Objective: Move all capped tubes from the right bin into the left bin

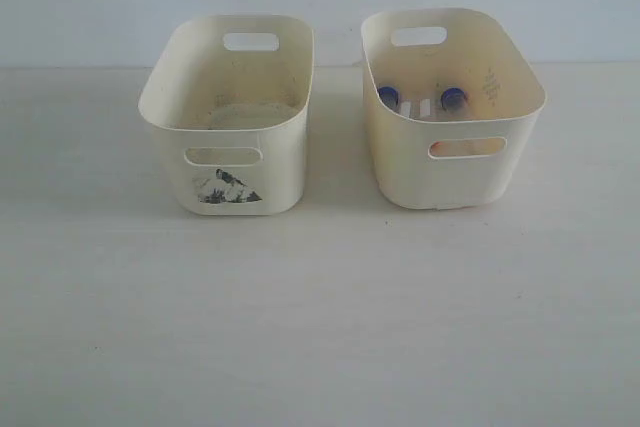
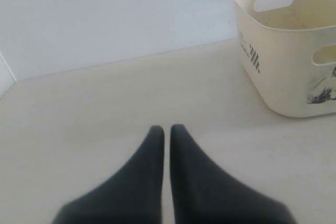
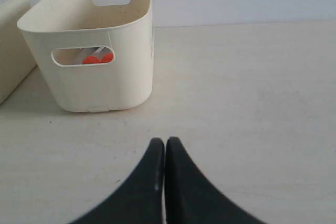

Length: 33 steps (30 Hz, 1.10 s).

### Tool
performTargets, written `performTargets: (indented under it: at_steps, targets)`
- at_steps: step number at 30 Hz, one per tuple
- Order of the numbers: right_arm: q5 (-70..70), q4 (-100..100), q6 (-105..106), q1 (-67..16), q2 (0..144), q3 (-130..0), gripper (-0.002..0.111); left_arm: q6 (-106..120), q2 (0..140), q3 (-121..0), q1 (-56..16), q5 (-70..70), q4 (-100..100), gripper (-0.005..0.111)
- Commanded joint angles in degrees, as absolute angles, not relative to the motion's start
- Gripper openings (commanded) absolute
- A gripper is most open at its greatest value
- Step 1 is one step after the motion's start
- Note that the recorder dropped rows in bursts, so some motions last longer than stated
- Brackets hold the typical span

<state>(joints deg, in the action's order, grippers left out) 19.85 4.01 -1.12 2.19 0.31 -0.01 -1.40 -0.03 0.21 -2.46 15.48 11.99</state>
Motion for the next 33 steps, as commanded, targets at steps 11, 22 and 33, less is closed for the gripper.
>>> performTargets:
  at_steps: [11, 22, 33]
  targets:
    - [19.0, 3.8, -0.5, 2.3, 0.0, 0.0, 0.0, -2.2, 0.0, 0.0, -2.5, 14.9, 11.8, 0.004]
    - [10.4, 3.8, -0.8, 2.3, 0.0, 0.0, 0.0, -2.2, 0.0, 0.0, -2.5, 14.9, 11.8, 0.004]
    - [-13.6, 4.0, -1.5, 2.3, 0.0, 0.0, 0.0, -2.2, 0.0, 0.0, -2.5, 14.9, 11.8, 0.004]
